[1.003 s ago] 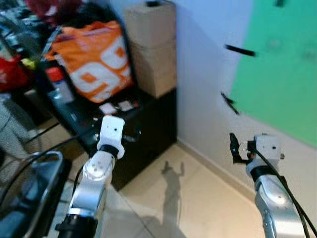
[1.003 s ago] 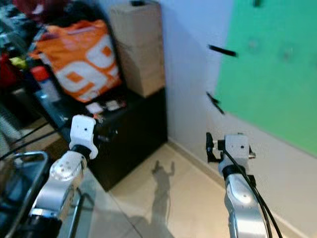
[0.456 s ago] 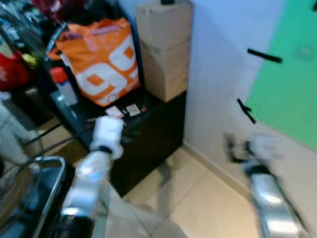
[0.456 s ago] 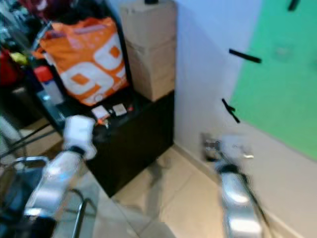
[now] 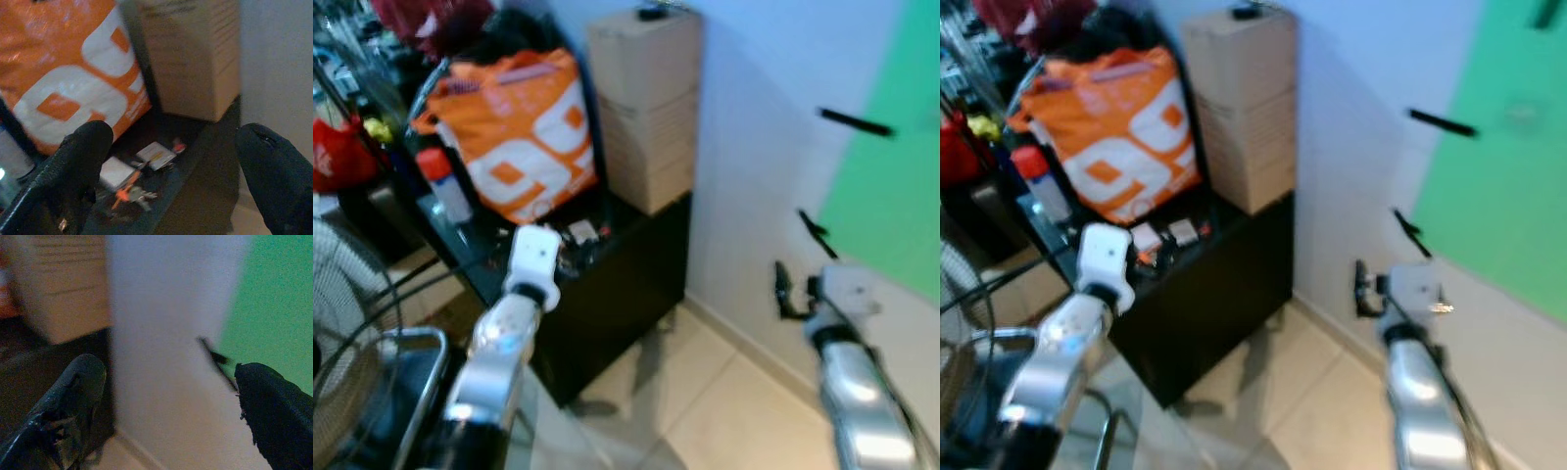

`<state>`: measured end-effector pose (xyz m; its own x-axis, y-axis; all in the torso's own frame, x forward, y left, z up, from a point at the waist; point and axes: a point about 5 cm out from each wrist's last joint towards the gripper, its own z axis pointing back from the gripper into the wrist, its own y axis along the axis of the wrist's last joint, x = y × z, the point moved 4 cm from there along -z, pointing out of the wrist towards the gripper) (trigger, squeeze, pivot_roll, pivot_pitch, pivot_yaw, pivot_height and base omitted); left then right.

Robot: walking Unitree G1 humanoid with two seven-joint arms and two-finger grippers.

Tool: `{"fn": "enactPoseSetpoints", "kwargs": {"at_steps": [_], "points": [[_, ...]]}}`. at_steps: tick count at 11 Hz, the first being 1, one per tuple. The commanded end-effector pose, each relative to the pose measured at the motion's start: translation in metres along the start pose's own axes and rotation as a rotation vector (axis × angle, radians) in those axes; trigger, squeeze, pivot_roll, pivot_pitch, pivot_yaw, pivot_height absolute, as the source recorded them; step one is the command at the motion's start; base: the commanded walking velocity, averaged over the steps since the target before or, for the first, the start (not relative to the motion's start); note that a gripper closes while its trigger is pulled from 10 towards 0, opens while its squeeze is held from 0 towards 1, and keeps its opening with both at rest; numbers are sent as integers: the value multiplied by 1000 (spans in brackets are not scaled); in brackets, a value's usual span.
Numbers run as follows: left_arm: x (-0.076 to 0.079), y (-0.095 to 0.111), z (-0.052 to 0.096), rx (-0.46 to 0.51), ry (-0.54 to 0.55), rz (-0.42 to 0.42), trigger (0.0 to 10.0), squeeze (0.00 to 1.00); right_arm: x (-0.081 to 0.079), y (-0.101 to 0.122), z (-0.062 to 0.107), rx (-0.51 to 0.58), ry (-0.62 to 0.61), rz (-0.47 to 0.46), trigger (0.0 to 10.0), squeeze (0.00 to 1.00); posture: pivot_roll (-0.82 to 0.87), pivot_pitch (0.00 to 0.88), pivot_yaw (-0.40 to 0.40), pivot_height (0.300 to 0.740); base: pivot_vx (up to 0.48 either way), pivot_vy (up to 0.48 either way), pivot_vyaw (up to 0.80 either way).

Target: Hang keys on a hook

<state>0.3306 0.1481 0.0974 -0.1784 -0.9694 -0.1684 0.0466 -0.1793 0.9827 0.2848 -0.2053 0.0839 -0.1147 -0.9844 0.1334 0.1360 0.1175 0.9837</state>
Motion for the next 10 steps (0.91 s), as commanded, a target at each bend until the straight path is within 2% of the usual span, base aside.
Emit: {"fn": "enactPoseSetpoints", "kwargs": {"at_steps": [1,8,10], "points": [[-1,2,-1,2,3,5,10000,0,4,2,-1,8,-8,8,10000,0,-144,0,97,740,360,0,0],[-1,4,-5,9,11,12,10000,0,4,6,-6,17,0,15,10000,0,-148,0,92,740,361,0,0],[-2,4,-4,10,14,13,10000,0,-1,7,-7,19,25,31,10000,0,-146,0,89,740,360,0,800]]}}
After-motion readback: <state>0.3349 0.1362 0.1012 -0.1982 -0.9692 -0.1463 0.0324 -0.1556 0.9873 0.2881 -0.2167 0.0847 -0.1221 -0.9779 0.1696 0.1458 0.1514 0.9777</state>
